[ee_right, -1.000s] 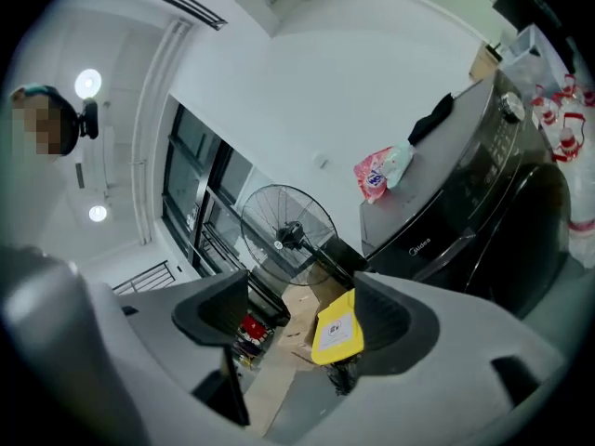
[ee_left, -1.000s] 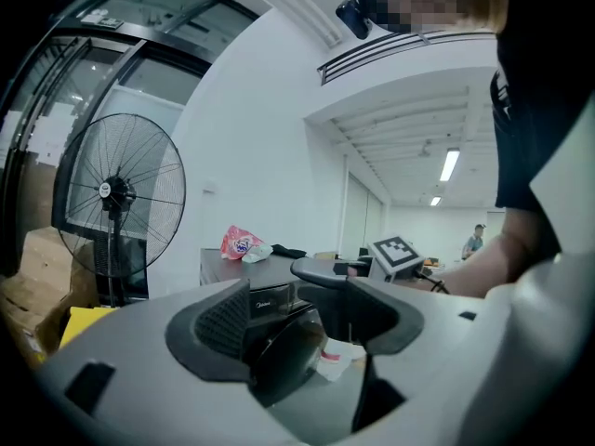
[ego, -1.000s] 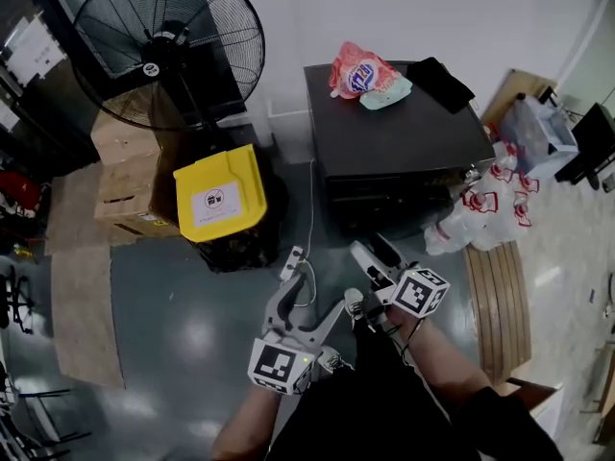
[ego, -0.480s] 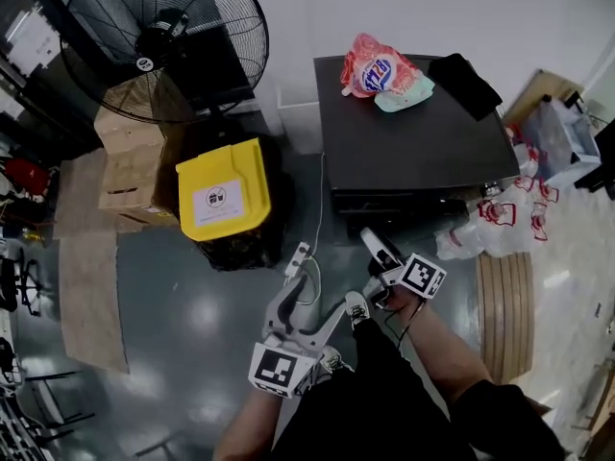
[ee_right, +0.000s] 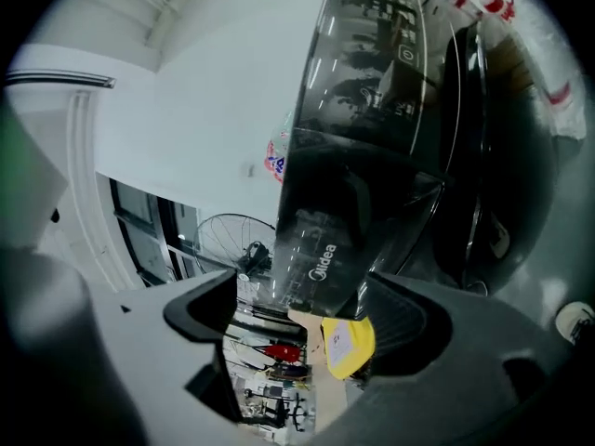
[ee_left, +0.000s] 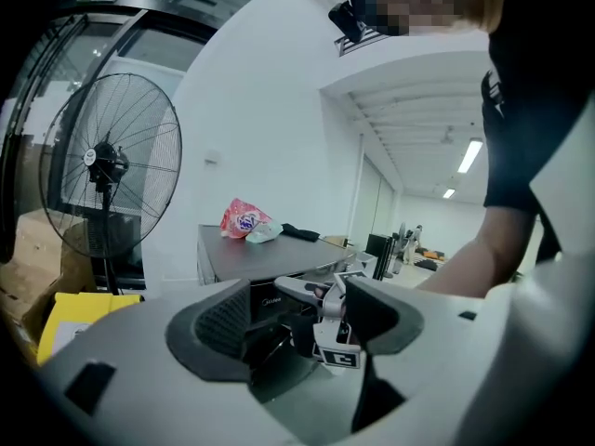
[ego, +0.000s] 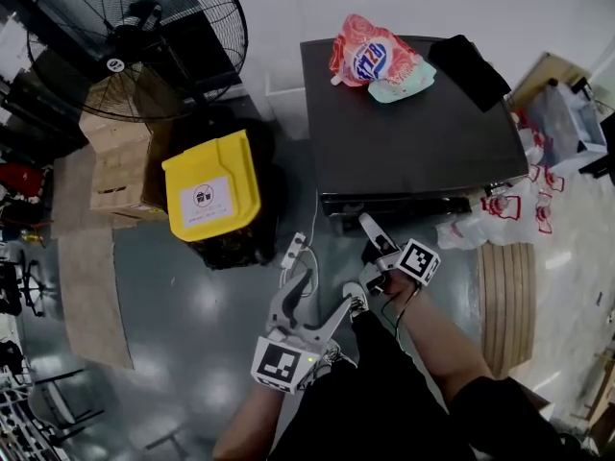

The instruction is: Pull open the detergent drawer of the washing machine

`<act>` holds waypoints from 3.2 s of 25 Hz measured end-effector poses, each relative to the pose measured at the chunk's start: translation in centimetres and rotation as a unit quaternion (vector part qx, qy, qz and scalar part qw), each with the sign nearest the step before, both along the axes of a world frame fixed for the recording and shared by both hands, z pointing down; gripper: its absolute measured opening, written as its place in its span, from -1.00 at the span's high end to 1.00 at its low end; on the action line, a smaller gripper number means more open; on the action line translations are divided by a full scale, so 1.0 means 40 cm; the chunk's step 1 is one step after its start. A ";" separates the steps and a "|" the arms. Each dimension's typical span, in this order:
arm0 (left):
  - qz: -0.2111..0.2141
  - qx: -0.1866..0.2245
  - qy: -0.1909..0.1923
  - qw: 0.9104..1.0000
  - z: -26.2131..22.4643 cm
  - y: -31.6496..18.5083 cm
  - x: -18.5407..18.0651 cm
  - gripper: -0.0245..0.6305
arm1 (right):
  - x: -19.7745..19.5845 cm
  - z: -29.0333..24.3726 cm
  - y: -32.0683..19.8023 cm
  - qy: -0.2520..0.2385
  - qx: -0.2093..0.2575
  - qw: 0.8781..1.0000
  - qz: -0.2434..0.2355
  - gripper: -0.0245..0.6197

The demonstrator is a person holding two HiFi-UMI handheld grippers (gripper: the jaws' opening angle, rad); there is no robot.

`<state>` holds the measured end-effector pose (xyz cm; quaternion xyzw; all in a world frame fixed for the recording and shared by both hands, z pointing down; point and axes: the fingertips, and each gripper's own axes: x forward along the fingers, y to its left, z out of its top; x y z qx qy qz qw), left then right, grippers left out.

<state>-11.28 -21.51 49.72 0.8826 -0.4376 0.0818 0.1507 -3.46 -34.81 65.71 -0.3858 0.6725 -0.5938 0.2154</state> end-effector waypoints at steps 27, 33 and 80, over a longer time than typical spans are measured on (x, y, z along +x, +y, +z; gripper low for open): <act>-0.007 -0.033 0.010 0.999 0.065 -0.085 0.025 0.03 | 0.010 0.062 -0.122 -0.047 0.003 0.999 0.026 -0.53; -0.002 -0.028 0.009 1.000 0.060 -0.072 0.032 0.03 | 0.014 0.061 -0.116 -0.046 -0.001 0.998 0.030 -0.52; 0.046 -0.010 0.003 0.999 0.026 0.318 0.051 0.03 | 0.057 0.077 0.325 -0.055 -0.018 0.996 0.067 -0.52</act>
